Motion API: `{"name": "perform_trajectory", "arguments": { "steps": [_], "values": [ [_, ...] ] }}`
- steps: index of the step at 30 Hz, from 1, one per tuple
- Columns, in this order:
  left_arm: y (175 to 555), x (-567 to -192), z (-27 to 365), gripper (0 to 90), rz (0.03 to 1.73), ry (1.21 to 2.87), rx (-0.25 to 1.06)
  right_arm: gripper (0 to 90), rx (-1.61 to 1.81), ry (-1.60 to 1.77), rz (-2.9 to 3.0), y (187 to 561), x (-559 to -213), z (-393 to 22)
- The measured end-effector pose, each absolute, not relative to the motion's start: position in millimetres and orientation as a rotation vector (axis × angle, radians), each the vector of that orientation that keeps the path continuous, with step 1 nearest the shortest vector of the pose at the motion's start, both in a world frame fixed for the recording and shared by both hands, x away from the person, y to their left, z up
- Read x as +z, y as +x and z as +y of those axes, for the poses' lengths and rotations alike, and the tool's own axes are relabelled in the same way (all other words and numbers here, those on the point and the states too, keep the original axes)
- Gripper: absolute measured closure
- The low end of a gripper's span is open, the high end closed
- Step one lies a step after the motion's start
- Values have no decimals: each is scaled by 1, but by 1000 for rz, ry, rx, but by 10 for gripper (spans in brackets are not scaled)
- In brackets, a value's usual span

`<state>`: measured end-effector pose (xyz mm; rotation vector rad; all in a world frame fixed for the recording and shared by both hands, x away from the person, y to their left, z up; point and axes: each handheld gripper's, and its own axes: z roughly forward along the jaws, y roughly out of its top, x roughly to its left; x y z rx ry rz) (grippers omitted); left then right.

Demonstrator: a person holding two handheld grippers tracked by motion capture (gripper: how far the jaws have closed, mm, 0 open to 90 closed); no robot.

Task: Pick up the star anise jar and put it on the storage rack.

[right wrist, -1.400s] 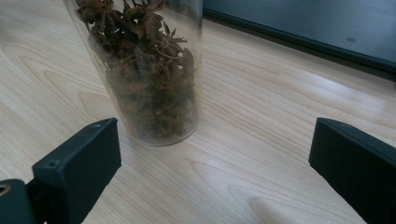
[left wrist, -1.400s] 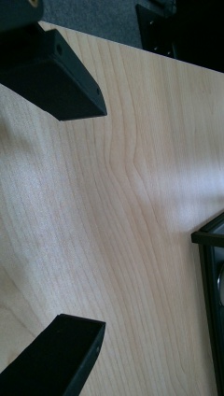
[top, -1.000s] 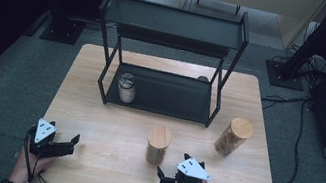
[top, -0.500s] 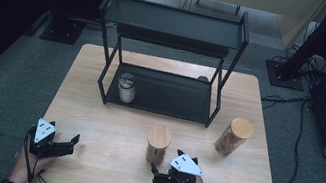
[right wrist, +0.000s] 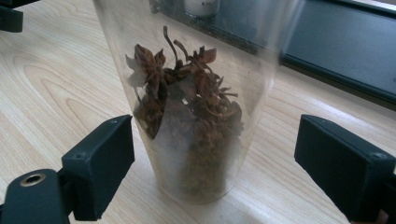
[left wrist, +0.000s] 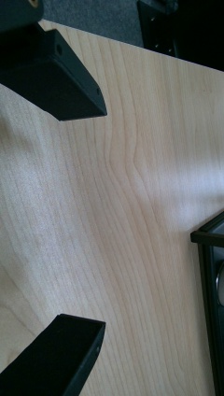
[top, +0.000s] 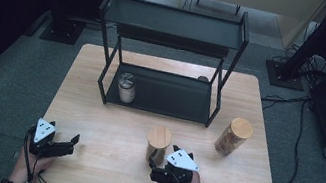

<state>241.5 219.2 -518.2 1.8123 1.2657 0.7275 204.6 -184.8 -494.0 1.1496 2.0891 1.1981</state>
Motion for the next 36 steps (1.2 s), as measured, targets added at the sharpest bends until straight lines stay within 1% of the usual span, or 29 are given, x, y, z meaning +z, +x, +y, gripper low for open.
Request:
{"name": "perform_trajectory", "arguments": {
  "steps": [2,13,15,24,33,36],
  "values": [
    [241,-518,219,8,1265,1812,727,139,1200,1147,2089,206,-493,-183],
    [242,-518,219,8,1265,1812,724,161,1208,1134,2101,212,-493,-175],
    [241,-518,220,8,1264,1812,725,183,1212,1132,2100,213,-492,-174],
    [241,-518,219,8,1264,1813,726,185,1214,1131,2111,218,-489,-167],
    [241,-518,219,8,1262,1814,727,243,1205,1153,2105,223,-488,-166],
    [241,-518,219,8,1262,1814,726,247,1202,1147,2114,224,-487,-165]
  ]
}}
